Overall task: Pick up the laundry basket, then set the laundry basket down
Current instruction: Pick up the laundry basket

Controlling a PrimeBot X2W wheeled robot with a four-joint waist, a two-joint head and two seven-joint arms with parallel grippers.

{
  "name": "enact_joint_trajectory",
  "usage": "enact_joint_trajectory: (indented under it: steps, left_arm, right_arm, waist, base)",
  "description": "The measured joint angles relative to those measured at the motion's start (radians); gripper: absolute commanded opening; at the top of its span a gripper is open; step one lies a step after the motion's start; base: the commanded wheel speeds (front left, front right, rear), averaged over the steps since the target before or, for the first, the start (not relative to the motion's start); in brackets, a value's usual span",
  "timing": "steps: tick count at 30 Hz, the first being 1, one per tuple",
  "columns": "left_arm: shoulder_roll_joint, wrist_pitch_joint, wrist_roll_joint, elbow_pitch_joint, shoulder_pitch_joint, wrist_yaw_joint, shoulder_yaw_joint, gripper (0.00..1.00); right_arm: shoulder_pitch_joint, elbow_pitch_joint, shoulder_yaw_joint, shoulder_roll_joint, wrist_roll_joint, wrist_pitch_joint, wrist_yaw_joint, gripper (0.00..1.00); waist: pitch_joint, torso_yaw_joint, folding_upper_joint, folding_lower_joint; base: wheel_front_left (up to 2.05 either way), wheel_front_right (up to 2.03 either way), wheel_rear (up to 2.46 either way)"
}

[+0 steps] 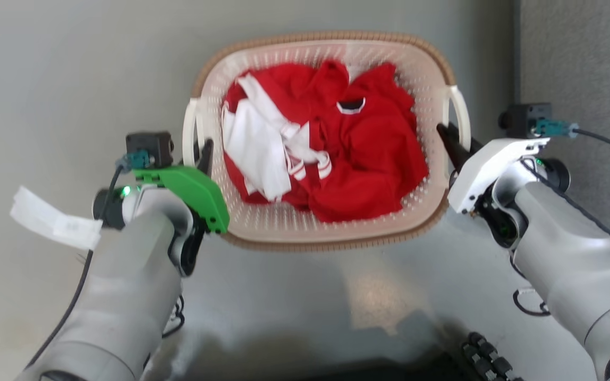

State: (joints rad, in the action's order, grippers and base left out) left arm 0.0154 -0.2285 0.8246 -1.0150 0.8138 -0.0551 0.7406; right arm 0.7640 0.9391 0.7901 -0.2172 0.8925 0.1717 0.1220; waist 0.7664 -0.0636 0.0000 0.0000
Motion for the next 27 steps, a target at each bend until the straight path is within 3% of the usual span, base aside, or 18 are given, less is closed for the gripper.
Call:
enact_joint_trajectory:
  steps: [8, 27]
  left_arm:
    - [0.001, 0.043, 0.092, -0.015, -0.079, -0.015, 0.018, 0.0]
    - [0.0, 0.129, 0.18, -0.052, -0.177, -0.029, 0.079, 0.0]
  right_arm:
    - [-0.048, 0.024, 0.04, 0.014, 0.042, -0.059, 0.001, 0.0]
    - [-0.121, 0.075, 0.097, 0.035, 0.115, -0.17, 0.001, 0.0]
  waist:
    - [-0.106, 0.009, 0.0, -0.0001]
    - [-0.366, 0.029, 0.0, -0.0001]
  base:
    - [0.0, 0.0, 0.0]
    - [0.0, 0.0, 0.0]
